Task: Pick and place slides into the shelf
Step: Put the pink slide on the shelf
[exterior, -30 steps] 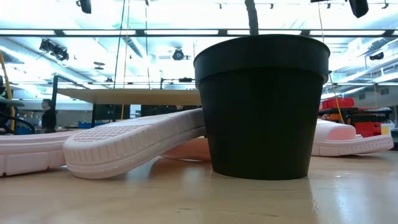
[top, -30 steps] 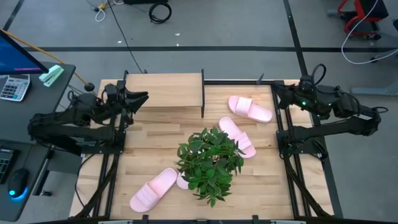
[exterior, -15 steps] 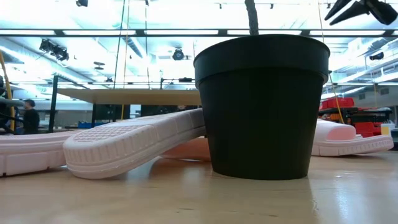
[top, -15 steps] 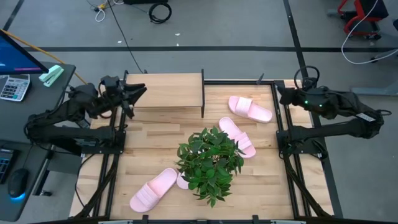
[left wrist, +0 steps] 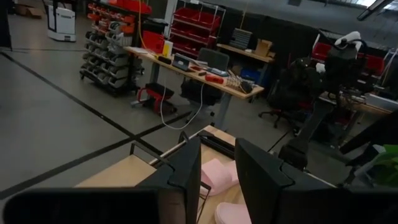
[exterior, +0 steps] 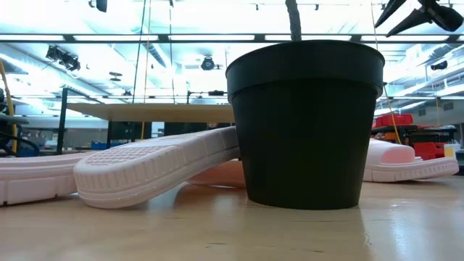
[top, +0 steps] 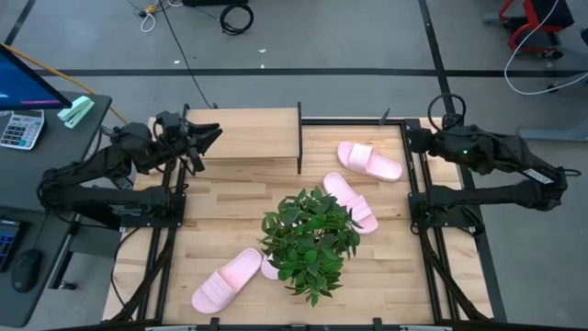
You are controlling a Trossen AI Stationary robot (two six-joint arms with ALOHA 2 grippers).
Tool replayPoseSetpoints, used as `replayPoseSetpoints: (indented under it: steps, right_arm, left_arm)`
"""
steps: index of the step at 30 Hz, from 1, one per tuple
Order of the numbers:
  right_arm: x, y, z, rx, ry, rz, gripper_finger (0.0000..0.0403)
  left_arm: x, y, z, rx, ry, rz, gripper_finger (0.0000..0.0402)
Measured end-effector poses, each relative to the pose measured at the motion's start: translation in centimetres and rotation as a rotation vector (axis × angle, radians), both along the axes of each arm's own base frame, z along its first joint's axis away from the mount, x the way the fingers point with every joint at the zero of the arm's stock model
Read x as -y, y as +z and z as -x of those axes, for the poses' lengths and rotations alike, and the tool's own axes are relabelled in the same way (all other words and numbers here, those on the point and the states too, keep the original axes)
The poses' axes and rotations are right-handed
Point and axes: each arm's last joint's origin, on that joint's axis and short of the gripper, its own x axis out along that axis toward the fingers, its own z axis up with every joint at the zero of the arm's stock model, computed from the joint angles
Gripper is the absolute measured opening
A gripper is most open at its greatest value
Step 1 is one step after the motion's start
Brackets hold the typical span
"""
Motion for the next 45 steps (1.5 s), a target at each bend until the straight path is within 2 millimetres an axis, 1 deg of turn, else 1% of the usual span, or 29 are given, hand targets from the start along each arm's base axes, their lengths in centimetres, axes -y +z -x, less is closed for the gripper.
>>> replayPoseSetpoints:
  steps: [8, 15, 22, 27, 37, 42, 45]
  right_arm:
    - [0.4, -0.5, 0.6, -0.052, -0.062, -0.044, 0.0197]
    - [0.8, -0.6, 0.6, -0.039, -0.076, -0.107, 0.0201]
    - [1.0, -0.8, 0.0, -0.044, -0.032, -0.164, 0.0198]
    - [1.2, -0.9, -0.4, -0.053, -0.035, -0.181, 0.0197]
    - [1.5, -1.2, -1.3, -0.075, -0.023, -0.214, 0.0197]
    - [1.5, -1.3, -1.5, -0.053, -0.041, -0.245, 0.0197]
    - [1.6, -1.3, -1.7, -0.055, -0.044, -0.250, 0.0197]
  left_arm:
    - [-0.2, -0.3, -0.9, -0.015, 0.001, 0.028, 0.0105]
    - [-0.2, -0.7, -1.5, -0.042, -0.014, 0.032, 0.0104]
    - [-0.2, -0.6, -1.5, -0.056, -0.027, 0.003, 0.0093]
    - [-0.2, -0.8, -1.4, -0.072, -0.027, 0.006, 0.0087]
    - [-0.1, -1.0, -1.2, -0.094, -0.027, 0.009, 0.0090]
    - [-0.1, -1.0, -0.9, -0.098, -0.027, 0.009, 0.0085]
    - [-0.1, -0.8, -0.6, -0.103, -0.009, -0.026, 0.0086]
